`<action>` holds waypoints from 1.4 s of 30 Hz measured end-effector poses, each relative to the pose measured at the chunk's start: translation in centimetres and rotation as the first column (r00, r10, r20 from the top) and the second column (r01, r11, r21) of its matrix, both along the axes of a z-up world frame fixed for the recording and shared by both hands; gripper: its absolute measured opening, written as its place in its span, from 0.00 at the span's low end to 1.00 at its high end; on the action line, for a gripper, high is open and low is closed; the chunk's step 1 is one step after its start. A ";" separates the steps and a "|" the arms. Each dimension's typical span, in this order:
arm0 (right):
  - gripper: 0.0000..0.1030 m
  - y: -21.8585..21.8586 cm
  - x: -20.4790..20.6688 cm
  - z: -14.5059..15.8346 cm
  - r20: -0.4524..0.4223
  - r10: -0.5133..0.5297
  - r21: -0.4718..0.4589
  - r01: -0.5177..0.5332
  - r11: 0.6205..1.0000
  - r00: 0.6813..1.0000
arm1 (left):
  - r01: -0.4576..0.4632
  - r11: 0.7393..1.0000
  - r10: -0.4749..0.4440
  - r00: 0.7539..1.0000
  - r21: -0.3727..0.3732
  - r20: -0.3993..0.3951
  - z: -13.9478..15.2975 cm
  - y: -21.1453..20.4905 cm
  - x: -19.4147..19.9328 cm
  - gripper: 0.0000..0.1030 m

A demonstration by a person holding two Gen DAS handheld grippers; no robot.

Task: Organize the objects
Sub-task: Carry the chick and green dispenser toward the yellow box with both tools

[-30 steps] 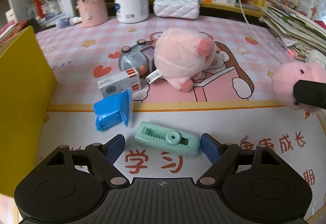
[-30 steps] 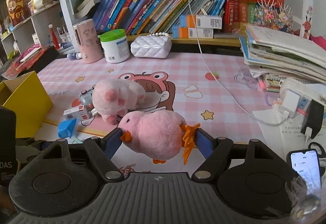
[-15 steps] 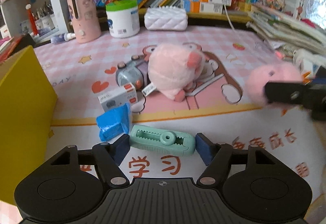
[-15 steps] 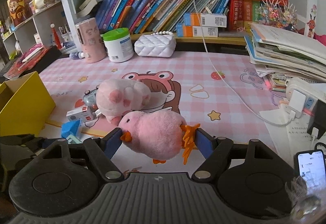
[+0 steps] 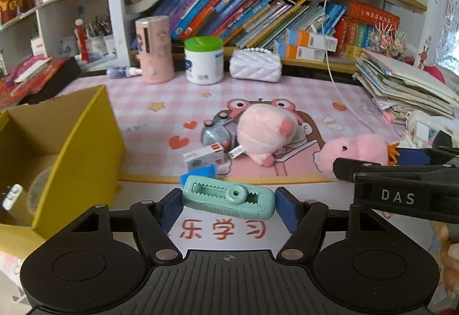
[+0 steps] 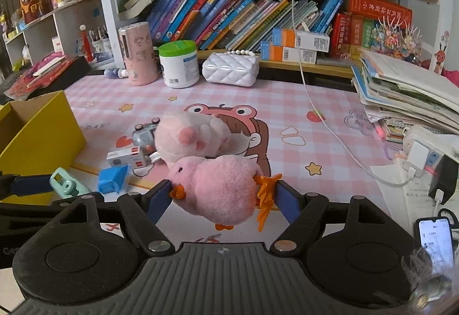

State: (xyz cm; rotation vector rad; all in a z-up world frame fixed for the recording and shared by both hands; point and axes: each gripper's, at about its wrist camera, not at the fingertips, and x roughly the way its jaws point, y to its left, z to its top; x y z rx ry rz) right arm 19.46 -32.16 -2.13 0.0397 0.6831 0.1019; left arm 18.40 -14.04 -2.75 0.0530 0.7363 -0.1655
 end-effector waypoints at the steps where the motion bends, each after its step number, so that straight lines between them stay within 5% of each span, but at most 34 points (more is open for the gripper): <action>1: 0.73 0.3 -0.3 0.2 0.004 0.001 -0.003 -0.001 1.000 1.000 | -0.001 1.000 0.001 1.000 0.001 0.000 0.0 0.3 -0.2 0.68; 26: 0.73 12.7 -8.8 2.2 0.051 0.001 -0.052 0.001 0.999 0.999 | -0.018 0.999 0.020 0.998 -0.045 0.056 1.5 12.6 -8.8 0.68; 42: 0.73 22.5 -15.6 0.3 -0.023 0.066 -0.042 -0.067 0.997 0.998 | -0.104 0.994 0.104 0.995 -0.036 0.008 0.5 22.1 -15.7 0.68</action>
